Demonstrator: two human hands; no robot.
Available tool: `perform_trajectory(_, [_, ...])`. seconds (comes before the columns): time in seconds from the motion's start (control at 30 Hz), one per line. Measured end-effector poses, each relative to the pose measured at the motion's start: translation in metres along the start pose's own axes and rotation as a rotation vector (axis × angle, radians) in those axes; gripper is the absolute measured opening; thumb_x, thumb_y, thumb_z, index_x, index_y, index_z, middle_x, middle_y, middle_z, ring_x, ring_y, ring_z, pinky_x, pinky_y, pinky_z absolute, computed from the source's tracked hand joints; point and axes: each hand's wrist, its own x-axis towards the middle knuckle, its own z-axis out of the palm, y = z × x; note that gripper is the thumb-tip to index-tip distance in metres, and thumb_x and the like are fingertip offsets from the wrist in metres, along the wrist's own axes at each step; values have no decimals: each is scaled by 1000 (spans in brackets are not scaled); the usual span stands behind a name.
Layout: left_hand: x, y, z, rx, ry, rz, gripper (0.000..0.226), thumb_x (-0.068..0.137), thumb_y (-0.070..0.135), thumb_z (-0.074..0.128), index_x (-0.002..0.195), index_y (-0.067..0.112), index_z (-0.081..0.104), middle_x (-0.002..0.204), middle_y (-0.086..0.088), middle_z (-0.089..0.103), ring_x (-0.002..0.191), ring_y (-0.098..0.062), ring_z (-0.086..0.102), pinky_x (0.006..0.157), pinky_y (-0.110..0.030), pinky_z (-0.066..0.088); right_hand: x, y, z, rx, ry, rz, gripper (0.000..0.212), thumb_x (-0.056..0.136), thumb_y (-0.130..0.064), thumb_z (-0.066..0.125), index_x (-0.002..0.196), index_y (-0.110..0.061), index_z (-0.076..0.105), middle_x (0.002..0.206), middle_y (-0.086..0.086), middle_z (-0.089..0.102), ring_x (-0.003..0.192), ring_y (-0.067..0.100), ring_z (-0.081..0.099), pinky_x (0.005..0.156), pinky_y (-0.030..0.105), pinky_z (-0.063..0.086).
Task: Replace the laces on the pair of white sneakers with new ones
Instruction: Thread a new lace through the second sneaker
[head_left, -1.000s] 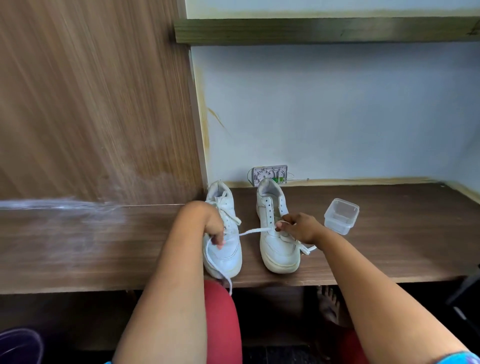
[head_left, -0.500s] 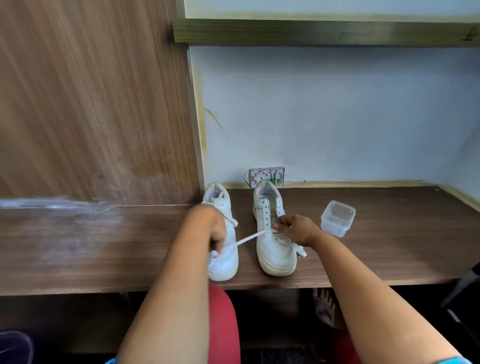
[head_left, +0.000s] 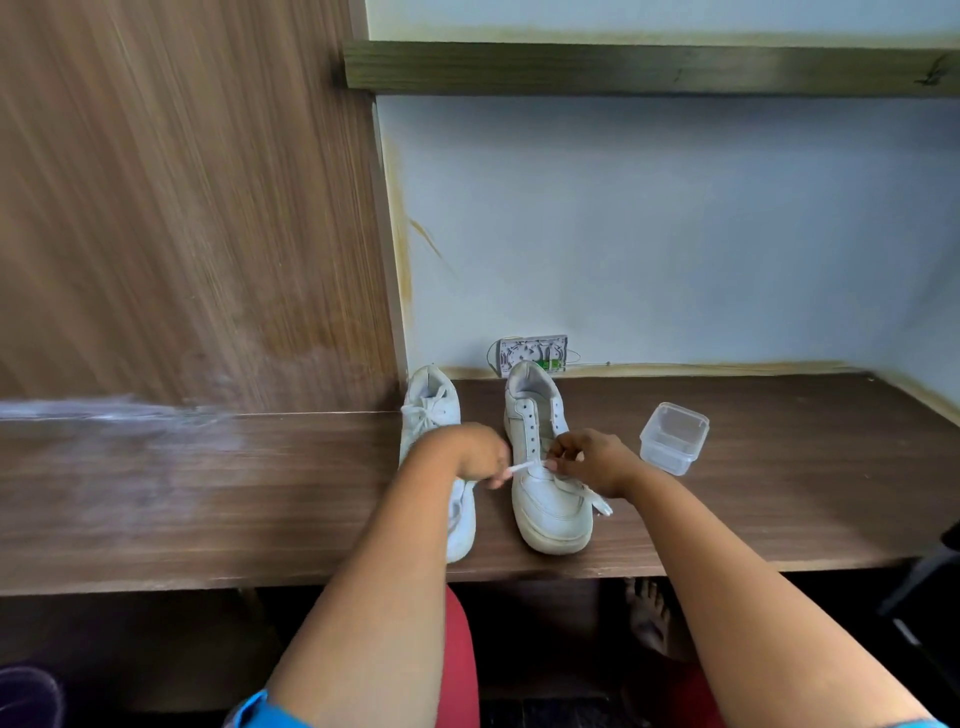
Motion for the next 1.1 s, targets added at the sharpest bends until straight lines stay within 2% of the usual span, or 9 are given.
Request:
perform_trajectory(0.17, [-20, -47, -28, -25, -130, -389, 55, 75, 36, 79, 122, 11, 63, 116, -7, 61, 102, -26, 61, 94, -37, 50, -3, 2, -5, 6, 15, -37, 3, 85, -45, 64, 87, -43, 62, 100, -12, 63, 110, 24, 50, 98, 44, 42])
perform_trajectory(0.27, [-6, -13, -13, 32, 58, -198, 62, 85, 60, 59, 129, 16, 58, 126, -6, 59, 114, -28, 57, 94, -33, 46, -6, 0, -6, 38, 2, -32, 3, 87, -43, 64, 86, -40, 63, 101, -8, 64, 109, 23, 51, 97, 40, 43])
perform_trajectory(0.37, [19, 20, 13, -73, 215, -56, 47, 95, 53, 46, 112, 14, 64, 119, -9, 62, 111, -30, 57, 90, -34, 45, -7, -1, -6, 27, 10, -22, 9, 87, -51, 60, 84, -43, 63, 100, -9, 65, 110, 24, 51, 96, 40, 43])
perform_trajectory(0.5, [19, 8, 15, -141, 101, 33, 21, 96, 20, 53, 97, 7, 69, 108, -8, 69, 95, -21, 60, 72, -26, 43, -7, -4, -8, 24, -4, 11, 15, 86, -56, 56, 74, -49, 60, 98, -9, 64, 110, 25, 50, 96, 41, 44])
perform_trajectory(0.6, [6, -38, -4, 2, -60, -148, 15, 84, 32, 65, 88, 18, 70, 106, -1, 63, 95, -20, 58, 81, -26, 46, -8, -5, -10, 56, -9, 15, 18, 89, -50, 57, 72, -46, 60, 95, -9, 63, 104, 21, 54, 91, 37, 44])
perform_trajectory(0.67, [0, -59, -15, 30, -106, -261, 32, 70, 47, 72, 91, 22, 75, 111, 3, 65, 98, -17, 60, 93, -31, 49, -10, -7, -11, 72, -10, 5, 17, 91, -46, 56, 76, -42, 63, 94, -7, 64, 99, 18, 56, 84, 32, 44])
perform_trajectory(0.83, [11, -7, 0, 34, 149, -81, 57, 90, 60, 49, 113, 11, 65, 117, -7, 63, 105, -26, 57, 90, -33, 44, -10, -10, -9, 137, -20, 5, 23, 97, -32, 49, 92, -27, 70, 99, -1, 69, 98, 20, 60, 84, 34, 46])
perform_trajectory(0.97, [31, 16, 23, -70, 177, 10, 38, 98, 40, 48, 112, 8, 63, 118, -13, 62, 107, -30, 57, 89, -36, 45, -15, -15, -14, 366, 81, 18, 7, 89, -19, 62, 96, -19, 64, 91, -1, 65, 90, 17, 60, 78, 26, 47])
perform_trajectory(1.1, [35, 3, 27, -333, 199, 75, 20, 93, 25, 58, 93, 11, 71, 105, -6, 67, 96, -20, 59, 82, -29, 45, -22, -9, -12, 169, 8, 66, 54, 70, -52, 79, 105, -19, 55, 98, -2, 58, 88, 13, 57, 70, 24, 42])
